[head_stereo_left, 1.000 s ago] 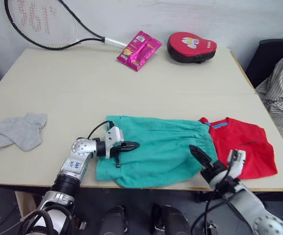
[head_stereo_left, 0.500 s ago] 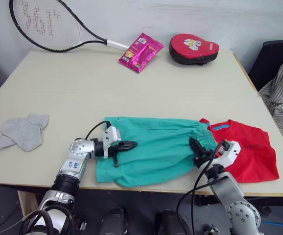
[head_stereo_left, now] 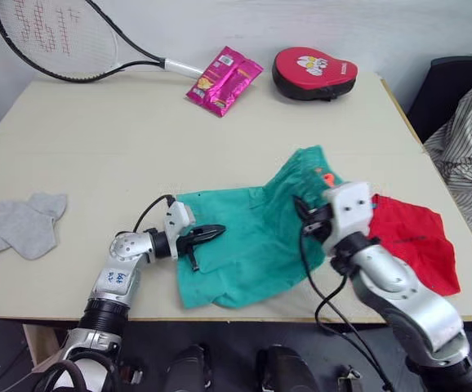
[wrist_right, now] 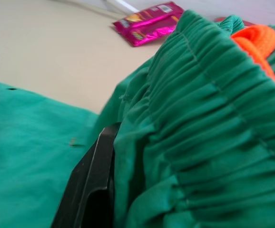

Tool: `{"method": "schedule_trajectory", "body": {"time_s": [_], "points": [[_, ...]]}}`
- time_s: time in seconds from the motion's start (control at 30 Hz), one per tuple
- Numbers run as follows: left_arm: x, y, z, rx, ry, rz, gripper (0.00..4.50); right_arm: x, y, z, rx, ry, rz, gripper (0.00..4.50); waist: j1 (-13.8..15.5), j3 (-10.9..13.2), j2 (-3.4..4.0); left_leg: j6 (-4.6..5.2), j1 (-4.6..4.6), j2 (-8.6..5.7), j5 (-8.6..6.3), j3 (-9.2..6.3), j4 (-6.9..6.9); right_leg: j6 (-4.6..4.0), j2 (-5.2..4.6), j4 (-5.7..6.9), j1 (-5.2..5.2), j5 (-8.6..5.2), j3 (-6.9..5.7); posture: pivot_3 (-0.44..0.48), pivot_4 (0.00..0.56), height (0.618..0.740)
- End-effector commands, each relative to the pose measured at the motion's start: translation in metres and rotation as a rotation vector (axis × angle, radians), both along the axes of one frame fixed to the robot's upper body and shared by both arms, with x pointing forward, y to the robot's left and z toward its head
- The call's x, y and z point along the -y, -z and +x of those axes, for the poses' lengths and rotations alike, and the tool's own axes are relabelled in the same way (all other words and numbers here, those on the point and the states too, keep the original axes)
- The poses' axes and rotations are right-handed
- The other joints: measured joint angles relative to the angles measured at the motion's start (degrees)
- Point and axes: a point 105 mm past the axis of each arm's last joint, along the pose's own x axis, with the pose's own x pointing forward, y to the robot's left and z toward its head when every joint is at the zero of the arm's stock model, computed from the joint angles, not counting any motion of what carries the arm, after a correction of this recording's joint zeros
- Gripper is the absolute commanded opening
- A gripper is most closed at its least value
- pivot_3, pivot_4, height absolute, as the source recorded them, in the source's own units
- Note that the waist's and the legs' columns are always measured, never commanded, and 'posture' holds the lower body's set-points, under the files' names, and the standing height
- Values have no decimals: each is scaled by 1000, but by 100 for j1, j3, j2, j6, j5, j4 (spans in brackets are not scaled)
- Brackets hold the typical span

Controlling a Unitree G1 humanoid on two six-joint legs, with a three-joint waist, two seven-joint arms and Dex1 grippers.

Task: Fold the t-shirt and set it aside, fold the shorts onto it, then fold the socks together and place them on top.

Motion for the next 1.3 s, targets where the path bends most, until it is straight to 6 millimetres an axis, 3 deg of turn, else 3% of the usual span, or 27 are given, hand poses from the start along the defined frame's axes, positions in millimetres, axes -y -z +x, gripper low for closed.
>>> {"method": "schedule_trajectory", "body": {"time_s": [0.03, 0.23, 0.33, 0.53, 0.67, 0.73, 0.9, 1.1, 1.2, 1.3], "points": [[-7, -7, -6, 12, -16, 14, 0, -25, 3, -3, 43, -76, -36, 1301, 8, 6, -10, -1, 0, 1, 0, -1, 1, 0, 0, 1, 0, 0, 0, 0, 150, 740], [-20, -1, -13, -30, -58, 16, 0, -66, 14, -9, 11, -304, -67, 1301, 9, 20, -31, 1, 0, -2, 0, -1, 3, -2, -7, 1, 5, 1, 0, 0, 150, 740], [-25, 0, -13, -36, -81, -2, 0, -72, 17, -9, -8, -367, -88, 1301, 8, 21, -31, 1, 2, -1, 0, -2, 3, -4, -6, 2, 5, 2, -1, 0, 150, 740], [-50, -3, -15, -18, -122, -38, 0, -72, 17, -18, -180, -522, 39, 3249, 1, 24, -36, 1, 2, 1, 0, -4, 3, -6, -7, 7, 5, 3, -3, 0, 150, 740], [-80, -6, -9, 8, -205, -24, 0, -63, 5, -41, -282, -745, 112, 4484, 8, 30, -38, 38, 3, 1, -22, -10, 3, -7, -9, 8, 6, 4, -9, 0, 150, 740], [-94, -9, -7, 25, -239, -24, 0, -54, -1, -51, -319, -840, 110, 4484, 10, 33, -35, 43, 2, 0, -25, -11, 3, -8, -13, 6, 7, 4, -11, 0, 150, 740], [-120, -12, -7, 54, -327, -35, 0, -32, -19, -50, -360, -911, 147, 4484, 5, 42, -39, 49, 2, -1, -29, -15, 4, -9, -19, 2, 8, 5, -16, 0, 150, 740], [-123, -24, -16, 91, -297, -67, 0, 3, -47, -39, -370, -904, 243, 4484, 12, 52, -43, 51, 1, -3, -31, -17, 3, -9, -24, 0, 9, 5, -20, 0, 150, 740], [-113, -44, -19, 122, -249, -103, 0, 10, -55, -21, -302, -843, 278, 3904, 2, 58, -49, 49, 1, -1, -33, -18, 3, -9, -23, 0, 9, 5, -23, 0, 150, 740], [-92, -72, -20, 155, -167, -182, 0, 5, -51, -1, -248, -801, 273, 2841, 0, 59, -46, 45, 2, 0, -31, -18, 4, -9, -21, 3, 9, 5, -23, 0, 150, 740]]}}
